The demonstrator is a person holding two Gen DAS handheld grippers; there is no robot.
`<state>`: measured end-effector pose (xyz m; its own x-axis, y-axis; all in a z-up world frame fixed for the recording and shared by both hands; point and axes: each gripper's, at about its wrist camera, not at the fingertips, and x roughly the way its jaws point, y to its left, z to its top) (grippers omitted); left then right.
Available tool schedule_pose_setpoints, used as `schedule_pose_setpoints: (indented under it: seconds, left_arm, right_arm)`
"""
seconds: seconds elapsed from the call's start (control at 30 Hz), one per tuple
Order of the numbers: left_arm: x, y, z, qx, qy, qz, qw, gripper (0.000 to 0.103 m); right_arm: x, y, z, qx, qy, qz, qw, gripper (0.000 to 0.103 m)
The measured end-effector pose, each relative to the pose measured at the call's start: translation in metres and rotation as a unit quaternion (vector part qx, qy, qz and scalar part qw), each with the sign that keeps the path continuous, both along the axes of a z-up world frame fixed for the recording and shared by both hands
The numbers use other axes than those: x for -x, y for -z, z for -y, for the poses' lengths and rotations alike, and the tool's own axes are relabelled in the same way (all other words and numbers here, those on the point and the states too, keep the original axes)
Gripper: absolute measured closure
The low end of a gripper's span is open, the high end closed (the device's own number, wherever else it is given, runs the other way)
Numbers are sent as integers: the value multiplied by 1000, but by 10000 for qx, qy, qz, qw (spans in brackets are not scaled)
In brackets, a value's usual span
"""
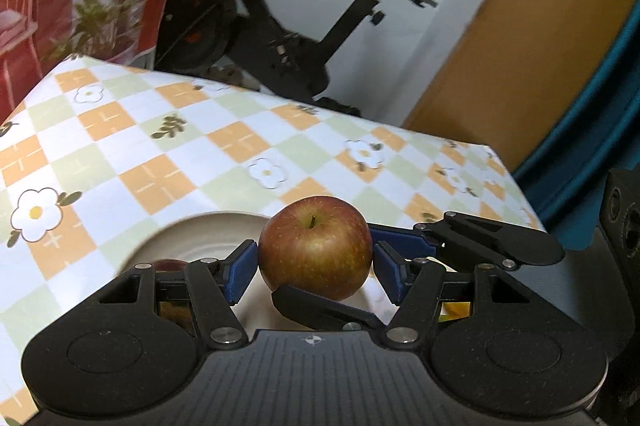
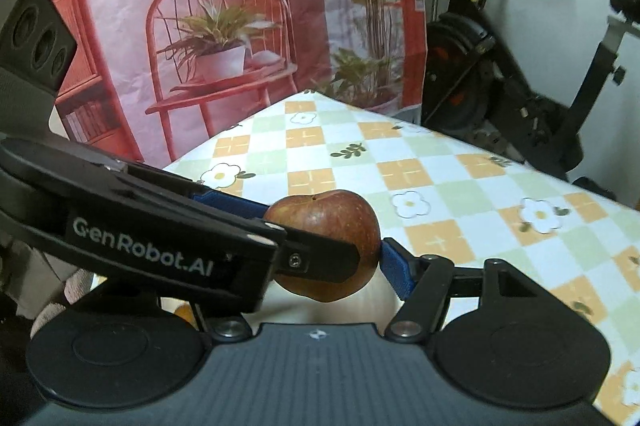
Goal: Organize fruits
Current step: 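Carry the red apple onto the beige plate and open both grippers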
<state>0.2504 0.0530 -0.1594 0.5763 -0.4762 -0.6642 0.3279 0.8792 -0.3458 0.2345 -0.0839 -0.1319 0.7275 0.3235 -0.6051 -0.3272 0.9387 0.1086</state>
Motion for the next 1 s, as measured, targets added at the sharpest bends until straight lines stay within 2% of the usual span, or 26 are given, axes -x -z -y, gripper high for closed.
schedule_pose_setpoints:
  seconds: [0.17,0.53,1.0]
  left_arm:
    - [-10,6,-4,-282,-130,4,9995,36]
    - [-20,20,-10,-470,-266,-115,9985,36]
    - [-17,25,-11,-468,-378,-180,9980,36]
  right_arm:
    - [-23,15,-7,-149,75,-116,9998,35]
    - [-37,38,-6,-671,369,-268,9967,35]
    - [-40,42,-20,-345,256,-387,9983,35]
